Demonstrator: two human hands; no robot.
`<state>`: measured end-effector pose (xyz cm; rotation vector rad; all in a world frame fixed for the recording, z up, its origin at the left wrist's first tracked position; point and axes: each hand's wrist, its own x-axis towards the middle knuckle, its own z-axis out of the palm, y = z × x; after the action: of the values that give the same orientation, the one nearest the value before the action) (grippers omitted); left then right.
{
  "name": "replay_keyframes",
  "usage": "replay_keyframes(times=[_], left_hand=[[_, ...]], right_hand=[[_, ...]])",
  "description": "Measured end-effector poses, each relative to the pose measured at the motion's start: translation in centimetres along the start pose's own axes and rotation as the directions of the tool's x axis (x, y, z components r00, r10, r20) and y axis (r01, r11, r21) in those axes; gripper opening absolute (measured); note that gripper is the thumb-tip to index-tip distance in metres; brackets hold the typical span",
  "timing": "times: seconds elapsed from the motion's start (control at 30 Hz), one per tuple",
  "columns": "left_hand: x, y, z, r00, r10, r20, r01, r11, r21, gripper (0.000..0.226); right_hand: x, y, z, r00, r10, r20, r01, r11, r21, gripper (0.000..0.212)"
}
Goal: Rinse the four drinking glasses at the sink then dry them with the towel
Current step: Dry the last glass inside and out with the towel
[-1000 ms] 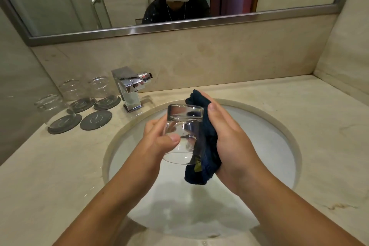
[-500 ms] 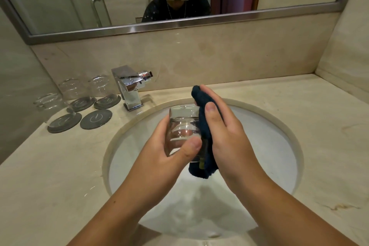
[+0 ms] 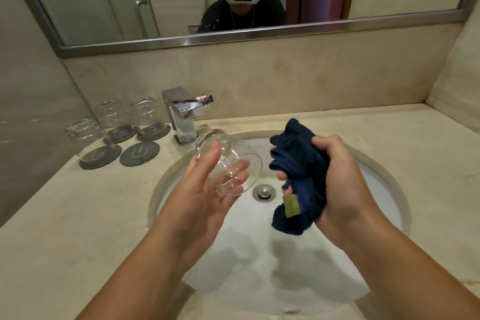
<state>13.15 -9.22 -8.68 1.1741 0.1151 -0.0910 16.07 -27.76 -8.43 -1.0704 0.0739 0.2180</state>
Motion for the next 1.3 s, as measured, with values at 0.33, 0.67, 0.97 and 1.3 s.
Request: replay_keyframes(times=[0.33,0.67,0.97,1.3], left_hand=[[0.0,0.3,0.2,0.987,-0.081,-0.138,0.051,0.976,-0.21,0.077],[-0.2,0.1,0.2,0.997,-0.034,-0.073,0.013,0.963,-0.269,0.062],[0.0,0.2,-0.6,0.996,0.031,-0.081,-0.029,0.999,0.022,0.053],[-0.2,0.2,-0.1,0.998,0.047,-0.045,-0.049,0.997,-0.058,0.043]], right_hand=[[-1.3,0.8,1.0,0.913,-0.358,0.194,0.407,0.829,-0.385,0.03],[-1.3,2.5,1.1,0.765,-0.481,0.428,0.619,0.366,-0.695,0.031],[-1.3,1.5,0.6,0.845,-0.259,0.468,0.534,0.414,-0.737,0.04],[-1.6,1.7,0.7,0.676,-0.638,0.368,0.678,0.343,-0.65,0.04]])
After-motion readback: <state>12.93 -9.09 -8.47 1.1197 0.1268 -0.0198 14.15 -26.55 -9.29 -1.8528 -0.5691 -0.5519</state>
